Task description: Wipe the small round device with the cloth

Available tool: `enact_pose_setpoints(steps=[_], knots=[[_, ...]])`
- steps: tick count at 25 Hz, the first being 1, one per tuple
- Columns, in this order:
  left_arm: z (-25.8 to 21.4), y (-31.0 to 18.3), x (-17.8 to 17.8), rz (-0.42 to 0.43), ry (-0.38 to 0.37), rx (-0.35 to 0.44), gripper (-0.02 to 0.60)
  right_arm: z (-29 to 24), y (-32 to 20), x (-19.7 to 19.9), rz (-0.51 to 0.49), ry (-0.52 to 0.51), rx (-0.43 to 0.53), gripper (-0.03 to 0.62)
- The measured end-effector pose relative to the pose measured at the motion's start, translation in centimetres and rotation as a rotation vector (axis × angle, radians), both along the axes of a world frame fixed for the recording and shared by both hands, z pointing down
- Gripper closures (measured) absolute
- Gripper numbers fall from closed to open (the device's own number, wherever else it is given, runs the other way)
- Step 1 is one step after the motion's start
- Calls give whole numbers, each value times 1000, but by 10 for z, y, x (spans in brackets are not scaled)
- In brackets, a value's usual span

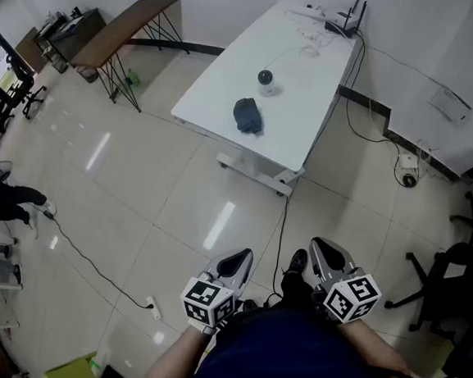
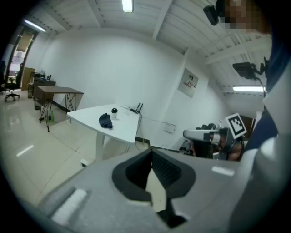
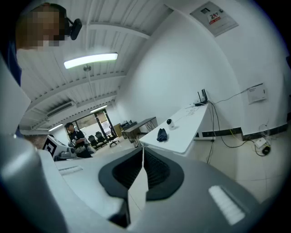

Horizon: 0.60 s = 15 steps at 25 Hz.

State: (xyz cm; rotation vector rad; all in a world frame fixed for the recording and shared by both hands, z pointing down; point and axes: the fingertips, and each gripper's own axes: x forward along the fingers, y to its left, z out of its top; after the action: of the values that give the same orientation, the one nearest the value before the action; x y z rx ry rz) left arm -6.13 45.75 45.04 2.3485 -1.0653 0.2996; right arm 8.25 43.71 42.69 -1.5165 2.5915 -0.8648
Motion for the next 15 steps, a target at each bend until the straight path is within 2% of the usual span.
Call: enact_pose_setpoints(steps=[4, 7, 11, 15], knots=[[-13, -47, 41, -35, -6, 12, 580, -14, -55, 34, -47, -8, 27, 576], [-23, -81, 57, -81, -28, 22, 580, -21, -90, 53, -77, -13, 38, 576], [-29, -122, 64, -148, -59, 41, 564, -17, -132, 67, -92, -18, 30, 576], [-23, -160, 47, -203, -100, 33, 531, -12, -165, 63, -105, -17, 24, 576]])
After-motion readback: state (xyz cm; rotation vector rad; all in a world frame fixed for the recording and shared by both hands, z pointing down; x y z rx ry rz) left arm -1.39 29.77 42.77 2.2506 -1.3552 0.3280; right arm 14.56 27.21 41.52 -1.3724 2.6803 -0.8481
